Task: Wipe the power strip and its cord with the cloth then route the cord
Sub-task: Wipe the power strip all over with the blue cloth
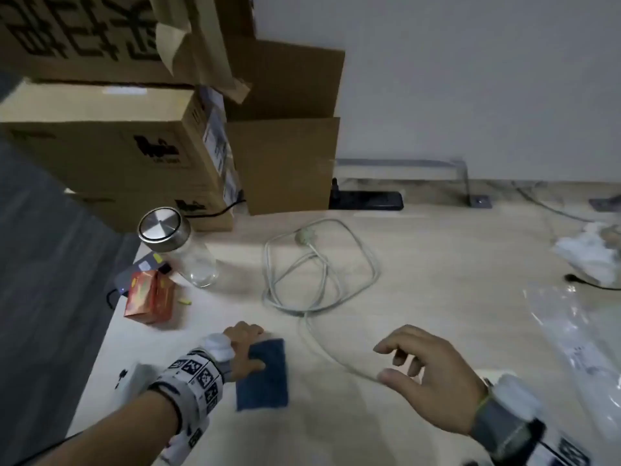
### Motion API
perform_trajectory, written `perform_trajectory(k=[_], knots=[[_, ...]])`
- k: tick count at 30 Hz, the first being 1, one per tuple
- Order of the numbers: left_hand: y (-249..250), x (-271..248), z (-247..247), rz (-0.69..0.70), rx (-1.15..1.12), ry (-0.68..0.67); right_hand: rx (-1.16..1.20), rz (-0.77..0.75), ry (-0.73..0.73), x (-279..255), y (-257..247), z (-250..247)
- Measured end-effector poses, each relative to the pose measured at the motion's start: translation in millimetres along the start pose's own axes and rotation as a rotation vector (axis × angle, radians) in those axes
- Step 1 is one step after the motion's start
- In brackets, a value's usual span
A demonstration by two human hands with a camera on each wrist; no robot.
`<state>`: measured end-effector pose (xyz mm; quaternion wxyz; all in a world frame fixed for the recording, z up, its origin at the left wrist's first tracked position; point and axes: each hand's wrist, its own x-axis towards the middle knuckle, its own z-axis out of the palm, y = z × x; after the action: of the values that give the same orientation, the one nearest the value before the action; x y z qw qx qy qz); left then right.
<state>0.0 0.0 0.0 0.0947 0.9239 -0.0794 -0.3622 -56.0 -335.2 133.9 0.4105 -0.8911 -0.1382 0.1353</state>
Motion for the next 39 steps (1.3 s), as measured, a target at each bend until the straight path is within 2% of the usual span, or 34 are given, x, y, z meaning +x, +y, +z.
perform_trajectory(k=[4, 6, 10, 13, 17, 20, 23, 24, 26, 30, 34, 39], knots=[[12.5, -4.8, 6.1, -0.058, 0.096, -0.010, -0.057, 0.073, -0.029, -19.9, 5.8, 14.9], [15.3, -8.1, 13.7, -0.043, 0.037, -0.031, -0.046, 0.102, -0.038, -35.1, 16.5, 18.2], [37.0, -17.5, 21.9, 0.097, -0.240, 0.077, -0.030, 0.163, -0.061, -58.9, 40.7, 14.7], [95.5, -36.0, 14.6, 0.309, -0.352, 0.087, -0.008, 0.187, -0.095, -72.8, 56.4, 11.3], [201.0, -56.9, 15.4, 0.561, -0.537, -0.012, 0.047, 0.165, -0.122, -87.1, 72.4, 3.0], [265.9, -56.8, 25.7, 0.660, -0.691, -0.015, 0.139, 0.146, -0.076, -101.2, 94.5, -8.1], [296.8, -44.5, 42.7, 0.562, -0.753, 0.138, 0.164, 0.219, 0.008, -117.3, 127.0, -23.5], [301.2, -36.7, 52.2, 0.503, -0.721, 0.221, 0.159, 0.258, 0.035, -123.1, 142.1, -30.1], [305.0, -20.4, 73.5, 0.399, -0.502, 0.338, 0.171, 0.350, 0.094, -134.2, 169.9, -41.3], [309.3, 7.3, 100.6, 0.208, -0.056, 0.203, 0.171, 0.481, 0.175, -144.1, 201.5, -56.9], [307.9, 28.1, 112.0, 0.242, 0.006, 0.158, 0.172, 0.509, 0.226, -144.2, 209.8, -63.5], [286.8, 32.6, 109.1, 0.341, -0.039, 0.276, 0.203, 0.496, 0.250, -129.8, 198.6, -78.2]])
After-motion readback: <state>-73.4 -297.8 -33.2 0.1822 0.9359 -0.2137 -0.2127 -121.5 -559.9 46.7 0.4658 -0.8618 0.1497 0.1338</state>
